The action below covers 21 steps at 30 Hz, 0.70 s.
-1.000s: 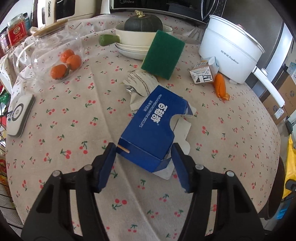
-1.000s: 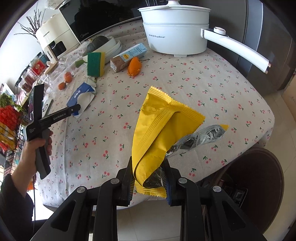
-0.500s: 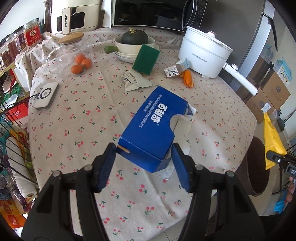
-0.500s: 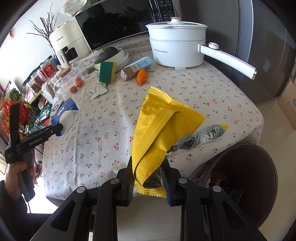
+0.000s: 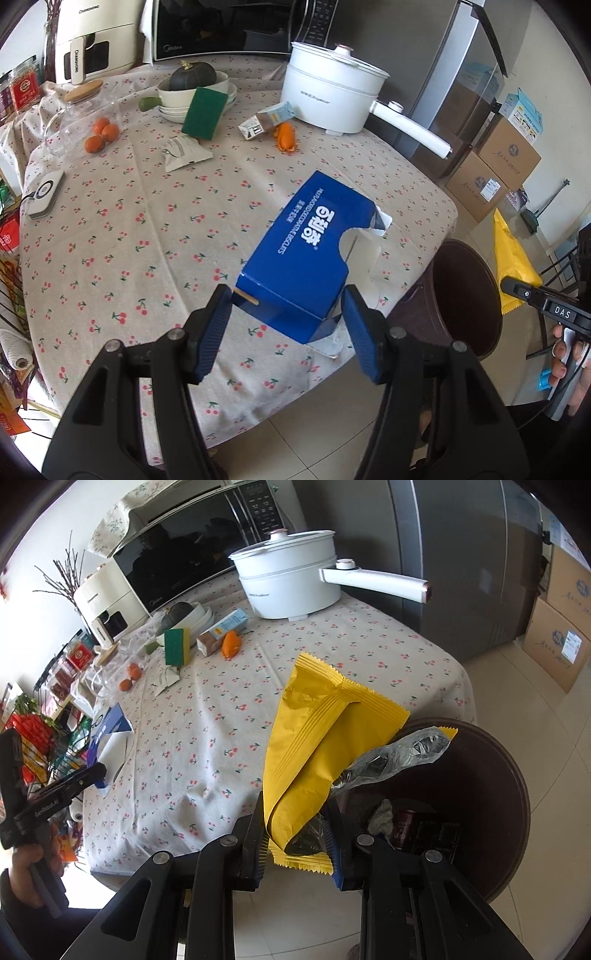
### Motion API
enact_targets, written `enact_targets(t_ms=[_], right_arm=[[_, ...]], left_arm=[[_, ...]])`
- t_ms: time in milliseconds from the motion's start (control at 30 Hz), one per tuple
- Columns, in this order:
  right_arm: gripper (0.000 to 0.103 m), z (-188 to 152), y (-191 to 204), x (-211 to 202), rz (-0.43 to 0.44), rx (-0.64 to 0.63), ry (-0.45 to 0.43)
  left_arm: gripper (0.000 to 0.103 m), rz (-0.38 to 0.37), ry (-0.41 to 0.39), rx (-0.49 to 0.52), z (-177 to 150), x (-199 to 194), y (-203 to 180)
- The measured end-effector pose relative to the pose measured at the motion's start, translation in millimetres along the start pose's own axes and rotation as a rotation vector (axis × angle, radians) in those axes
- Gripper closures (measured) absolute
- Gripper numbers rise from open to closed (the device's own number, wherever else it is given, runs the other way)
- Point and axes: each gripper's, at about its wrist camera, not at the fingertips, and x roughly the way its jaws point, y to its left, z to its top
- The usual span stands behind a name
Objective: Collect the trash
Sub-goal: 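Carry the tissue box and yellow packet over the brown bin and open both grippers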
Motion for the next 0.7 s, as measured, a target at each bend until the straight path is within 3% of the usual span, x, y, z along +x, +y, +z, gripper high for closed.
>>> enact_targets(t_ms=[700], right_arm=[[0.075, -49.9, -142.7, -13.7, -0.133, 0.163, 0.039]], left_arm=[[0.041, -0.194, 0.129, 0.211, -14.5, 77.4, -160.4]])
